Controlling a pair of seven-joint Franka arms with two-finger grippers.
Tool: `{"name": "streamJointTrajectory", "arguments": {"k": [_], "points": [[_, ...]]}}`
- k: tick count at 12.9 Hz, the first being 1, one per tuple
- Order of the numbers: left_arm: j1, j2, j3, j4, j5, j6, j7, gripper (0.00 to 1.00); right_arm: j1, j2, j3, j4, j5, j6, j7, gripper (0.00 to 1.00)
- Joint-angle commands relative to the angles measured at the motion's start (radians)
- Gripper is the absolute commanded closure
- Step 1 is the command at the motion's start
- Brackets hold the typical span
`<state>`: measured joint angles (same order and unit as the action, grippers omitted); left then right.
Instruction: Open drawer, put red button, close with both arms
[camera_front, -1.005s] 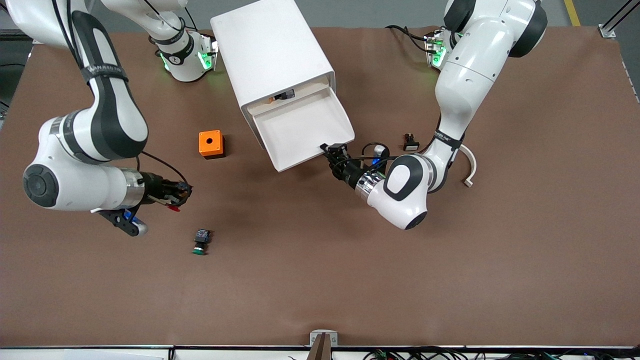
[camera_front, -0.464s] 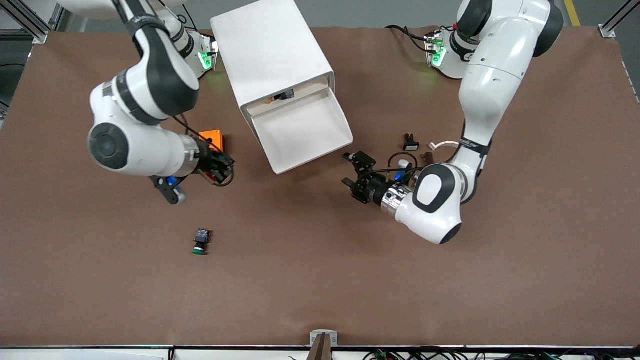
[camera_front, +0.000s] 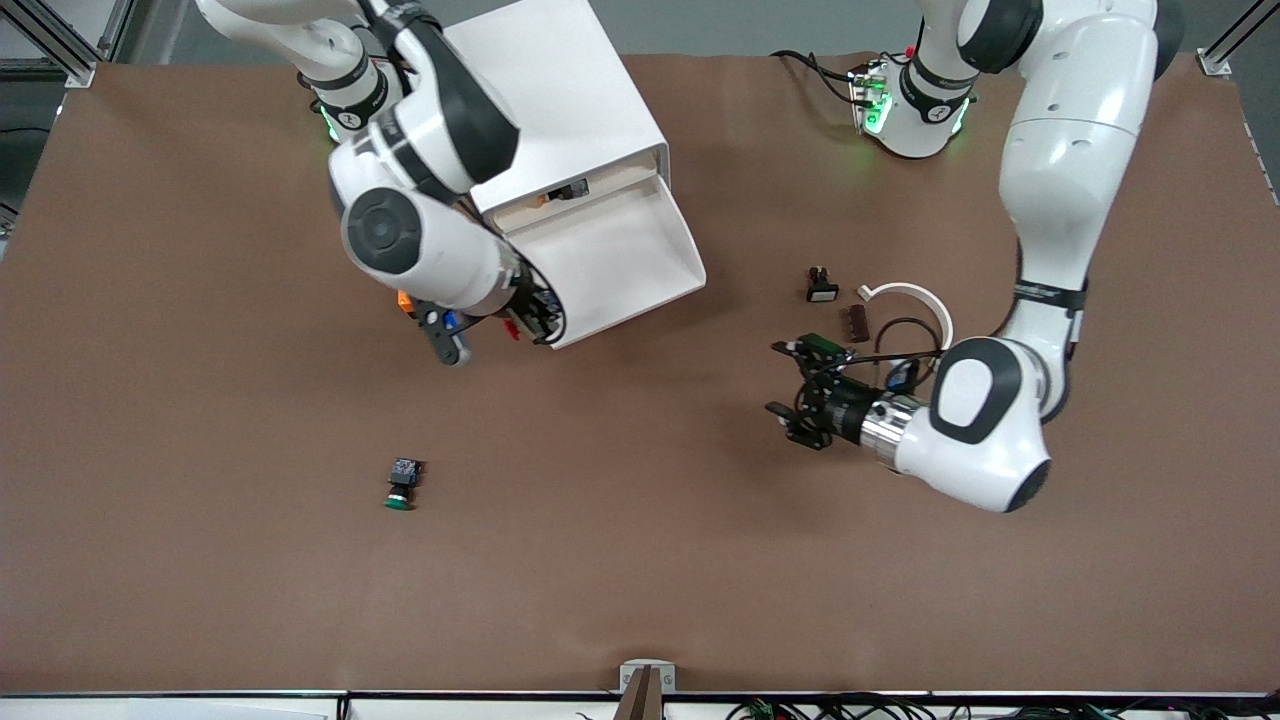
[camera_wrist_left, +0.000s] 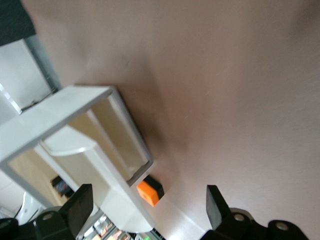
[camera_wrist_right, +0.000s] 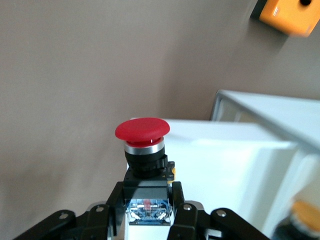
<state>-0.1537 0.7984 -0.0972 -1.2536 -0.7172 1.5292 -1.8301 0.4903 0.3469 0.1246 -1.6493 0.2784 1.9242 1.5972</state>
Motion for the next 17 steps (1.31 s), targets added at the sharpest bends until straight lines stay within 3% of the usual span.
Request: {"name": "streamJointTrajectory", "arguments": {"k": [1,5,7,9,10,11,17], "points": [[0.012,-0.044,-0.003,0.008,0.135,-0.006,0.084,0.01,0.082,-0.028,-0.013,-0.092,0.007,0.116,0.105,1.0],[0.055,-0.065,-0.003,0.016,0.286,-0.004,0.288,0.01,0.143,-0.025,-0.014,-0.162,-0.005,0.255,0.21,0.98],[0.054,-0.091,0.002,0.016,0.356,-0.004,0.395,0.01,0.154,-0.019,-0.016,-0.161,-0.011,0.277,0.234,0.9],[0.043,-0.108,-0.003,0.016,0.429,-0.003,0.519,0.0,0.146,-0.017,-0.016,-0.159,-0.016,0.269,0.239,0.58],[0.04,-0.12,0.002,0.016,0.436,0.005,0.567,0.0,0.146,-0.014,-0.016,-0.159,-0.018,0.262,0.228,0.19],[0.042,-0.122,0.002,0.016,0.436,0.008,0.589,0.0,0.149,-0.016,-0.016,-0.155,-0.028,0.26,0.219,0.0],[-0.026,-0.114,-0.007,0.006,0.439,0.159,0.952,0.0,0.013,-0.035,-0.019,-0.055,-0.088,0.224,0.176,0.0]]}}
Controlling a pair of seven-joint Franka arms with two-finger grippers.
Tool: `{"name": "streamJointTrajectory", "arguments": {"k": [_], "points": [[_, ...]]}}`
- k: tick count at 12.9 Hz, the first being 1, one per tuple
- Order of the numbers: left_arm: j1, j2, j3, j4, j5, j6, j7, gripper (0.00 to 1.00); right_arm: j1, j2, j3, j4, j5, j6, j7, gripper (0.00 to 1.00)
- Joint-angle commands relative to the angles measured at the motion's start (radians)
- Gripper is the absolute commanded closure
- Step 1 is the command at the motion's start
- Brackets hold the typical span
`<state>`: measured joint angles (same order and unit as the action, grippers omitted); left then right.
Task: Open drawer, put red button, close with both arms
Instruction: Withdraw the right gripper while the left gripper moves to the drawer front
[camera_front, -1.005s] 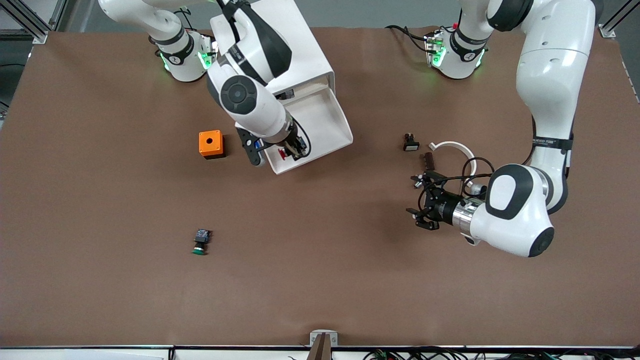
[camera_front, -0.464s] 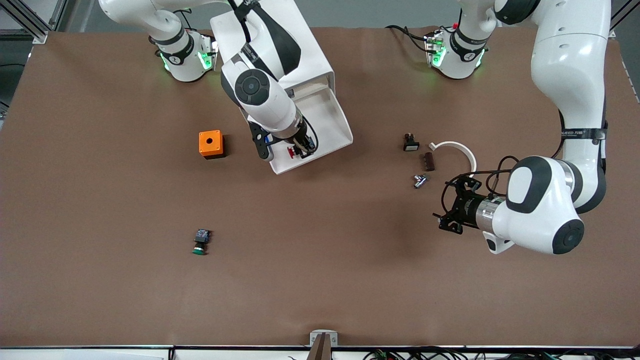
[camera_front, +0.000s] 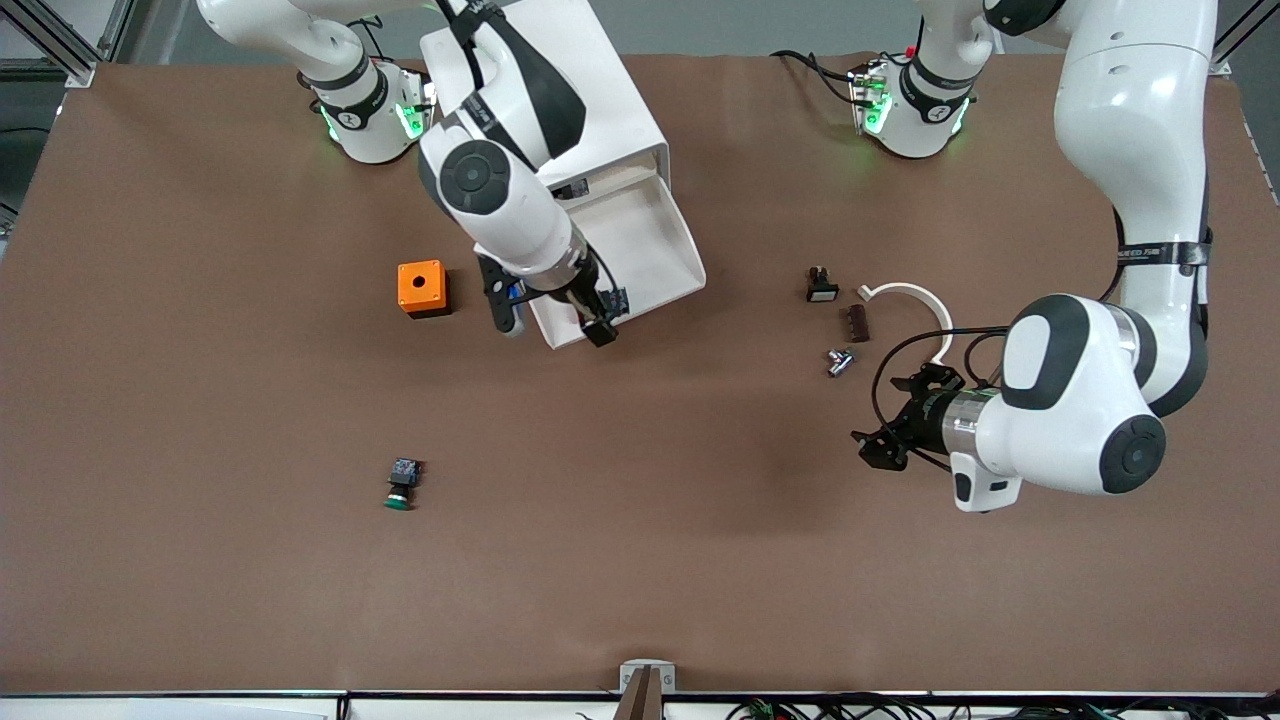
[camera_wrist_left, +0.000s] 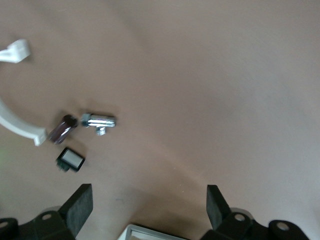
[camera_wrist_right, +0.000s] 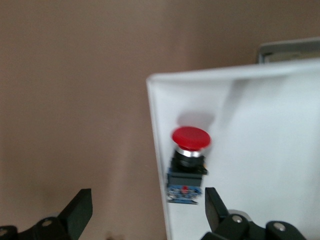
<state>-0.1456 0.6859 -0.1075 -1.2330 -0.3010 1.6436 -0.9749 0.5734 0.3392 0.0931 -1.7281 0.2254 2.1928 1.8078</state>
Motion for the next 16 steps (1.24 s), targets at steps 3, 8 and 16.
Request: {"name": "streamJointTrajectory", "arguments": {"k": [3,8,16], "points": [[-0.116,0.018,0.002,-0.028,0.051,0.129,0.143,0.0,-0.186,-0.071,0.013,0.065,-0.035,-0.136,-0.279,0.0],[-0.308,0.04,0.002,-0.072,0.126,0.28,0.124,0.0,-0.354,-0.111,0.004,0.14,-0.028,-0.373,-0.813,0.0],[-0.428,-0.003,-0.067,-0.146,0.105,0.245,-0.091,0.0,-0.579,-0.212,-0.015,0.165,-0.031,-0.593,-1.137,0.0]]}}
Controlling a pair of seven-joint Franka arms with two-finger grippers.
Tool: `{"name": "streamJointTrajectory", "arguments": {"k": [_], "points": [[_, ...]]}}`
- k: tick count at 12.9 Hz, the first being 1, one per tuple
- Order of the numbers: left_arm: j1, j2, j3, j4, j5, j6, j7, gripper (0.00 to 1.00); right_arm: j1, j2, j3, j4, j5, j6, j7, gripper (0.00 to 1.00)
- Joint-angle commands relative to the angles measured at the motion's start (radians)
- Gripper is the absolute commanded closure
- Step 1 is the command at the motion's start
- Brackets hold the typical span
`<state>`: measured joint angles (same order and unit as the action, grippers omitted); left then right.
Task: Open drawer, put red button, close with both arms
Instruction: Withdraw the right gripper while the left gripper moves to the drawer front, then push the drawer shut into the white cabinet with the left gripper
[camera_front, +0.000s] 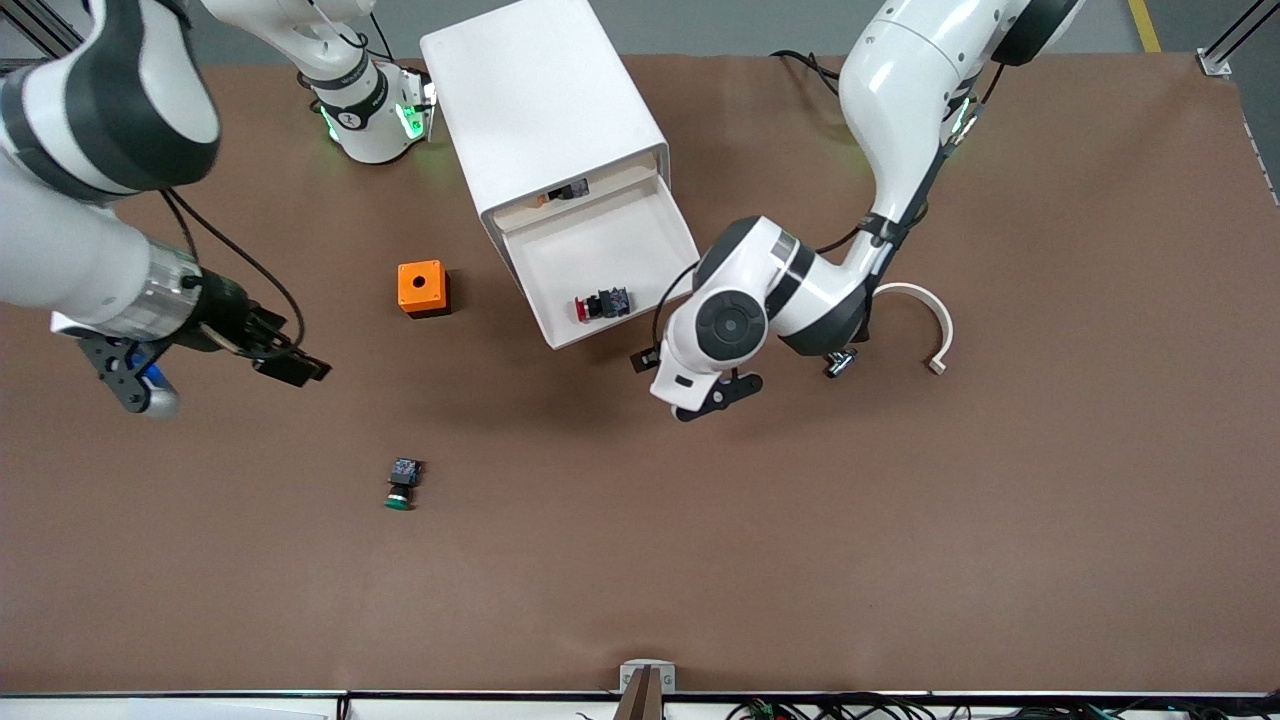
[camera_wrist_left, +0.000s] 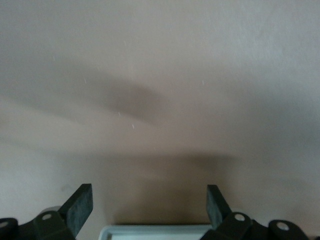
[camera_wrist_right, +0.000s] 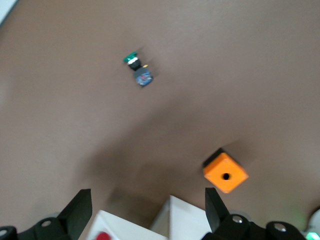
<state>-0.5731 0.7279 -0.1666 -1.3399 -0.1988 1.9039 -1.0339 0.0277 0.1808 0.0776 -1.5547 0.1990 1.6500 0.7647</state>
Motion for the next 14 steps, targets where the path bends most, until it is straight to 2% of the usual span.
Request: {"name": "streamJointTrajectory", "arguments": {"k": [1,4,8,11,14], "points": [[-0.014,-0.044,-0.019,-0.039,0.002,-0.016,-0.044,0.0,-0.026,-0.082,-0.025,-0.008,-0.012,-0.068,-0.143,0.0],[-0.072,-0.039,-0.024,-0.038,0.001,-0.016,-0.093,0.0,-0.023,-0.155,-0.035,-0.013,-0.12,-0.122,-0.38,0.0],[-0.132,-0.035,-0.033,-0.039,-0.001,-0.016,-0.155,0.0,-0.029,-0.192,-0.061,-0.018,-0.153,-0.156,-0.522,0.0],[-0.157,-0.03,-0.053,-0.041,-0.002,-0.016,-0.189,0.0,-0.029,-0.19,-0.067,-0.012,-0.153,-0.147,-0.539,0.0],[-0.178,-0.024,-0.071,-0.05,-0.071,-0.016,-0.192,0.0,-0.032,-0.185,-0.068,0.004,-0.153,-0.136,-0.541,0.0]]}}
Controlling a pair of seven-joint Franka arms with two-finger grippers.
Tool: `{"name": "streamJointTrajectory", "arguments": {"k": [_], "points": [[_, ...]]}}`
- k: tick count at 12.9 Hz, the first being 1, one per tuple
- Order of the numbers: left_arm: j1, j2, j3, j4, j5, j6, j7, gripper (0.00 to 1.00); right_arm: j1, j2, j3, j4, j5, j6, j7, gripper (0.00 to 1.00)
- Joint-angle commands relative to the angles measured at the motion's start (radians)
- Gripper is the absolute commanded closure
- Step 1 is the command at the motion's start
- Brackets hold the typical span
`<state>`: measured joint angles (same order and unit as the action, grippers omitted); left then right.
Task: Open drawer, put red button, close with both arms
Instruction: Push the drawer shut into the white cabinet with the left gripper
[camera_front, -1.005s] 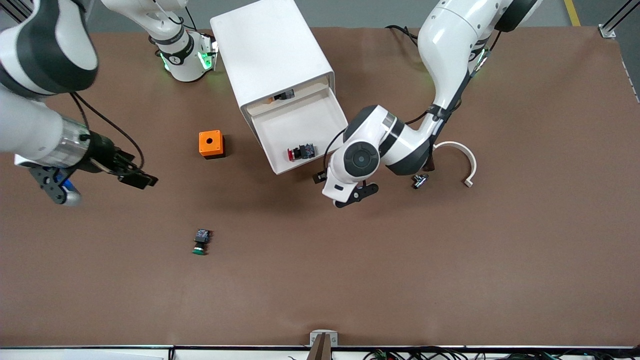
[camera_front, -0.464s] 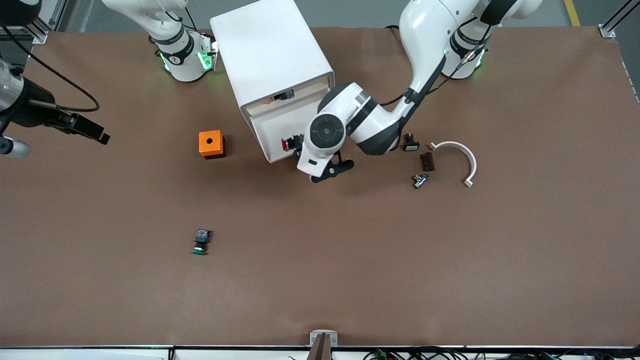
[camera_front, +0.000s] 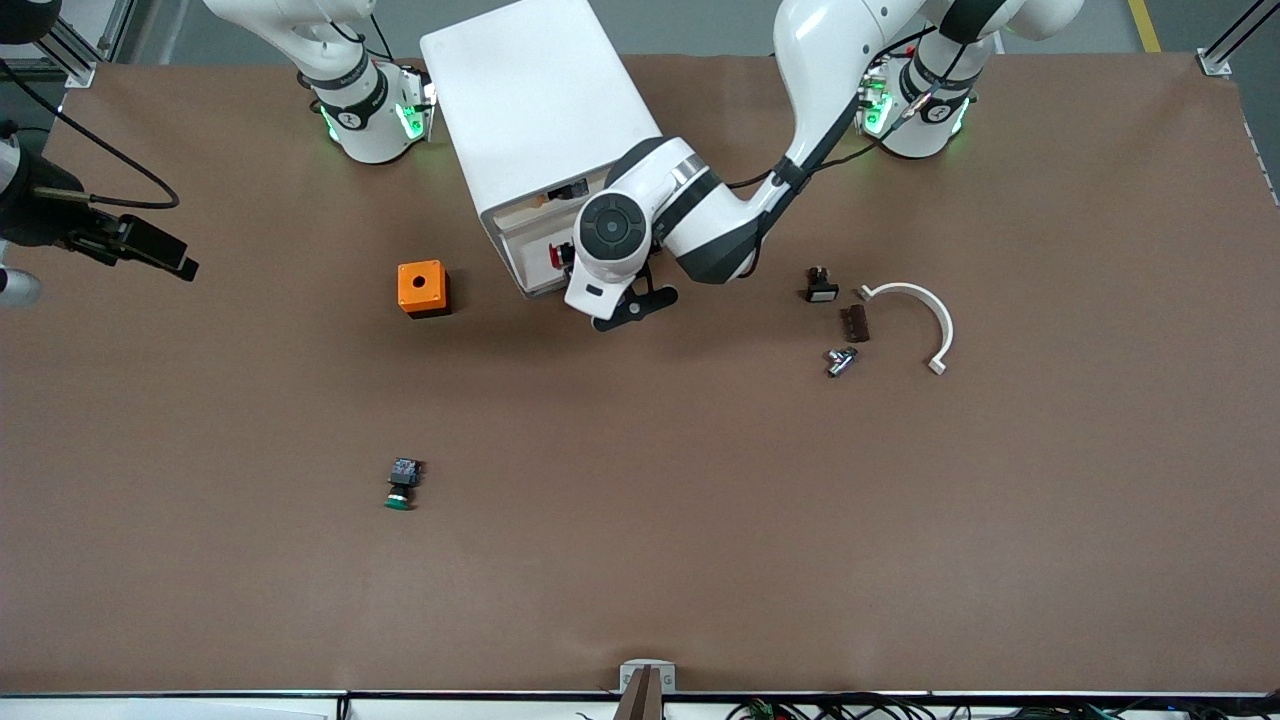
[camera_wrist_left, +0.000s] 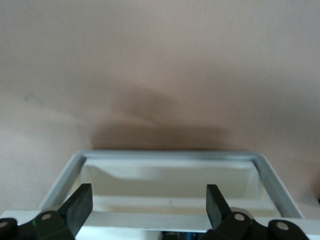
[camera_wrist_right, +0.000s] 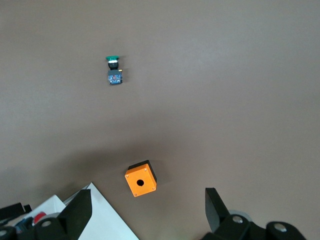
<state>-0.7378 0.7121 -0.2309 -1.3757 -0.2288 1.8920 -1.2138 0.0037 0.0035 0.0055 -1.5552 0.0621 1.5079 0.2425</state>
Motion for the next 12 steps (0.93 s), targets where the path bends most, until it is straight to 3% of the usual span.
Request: {"name": "streamJointTrajectory", "arguments": {"k": [1,4,8,10,12], "points": [[-0.024,-0.006,-0.007,-0.016,-0.049,-0.004,-0.013,0.0,-0.008,-0.008,0.004,0.004,-0.018,0.006,-0.019,0.0],[-0.055,-0.005,-0.007,-0.017,-0.052,-0.004,-0.048,0.0,-0.008,-0.008,0.005,0.026,-0.018,0.018,-0.022,0.0],[-0.057,-0.006,-0.007,-0.029,-0.052,-0.004,-0.053,0.0,-0.022,-0.007,-0.001,0.043,-0.034,0.026,-0.184,0.0],[-0.039,-0.014,0.004,-0.029,-0.044,-0.005,-0.055,0.0,-0.022,-0.007,-0.001,0.043,-0.036,0.028,-0.18,0.0],[0.055,-0.042,0.008,-0.025,-0.021,-0.007,-0.052,0.0,-0.024,-0.007,-0.001,0.04,-0.035,0.028,-0.157,0.0]]}}
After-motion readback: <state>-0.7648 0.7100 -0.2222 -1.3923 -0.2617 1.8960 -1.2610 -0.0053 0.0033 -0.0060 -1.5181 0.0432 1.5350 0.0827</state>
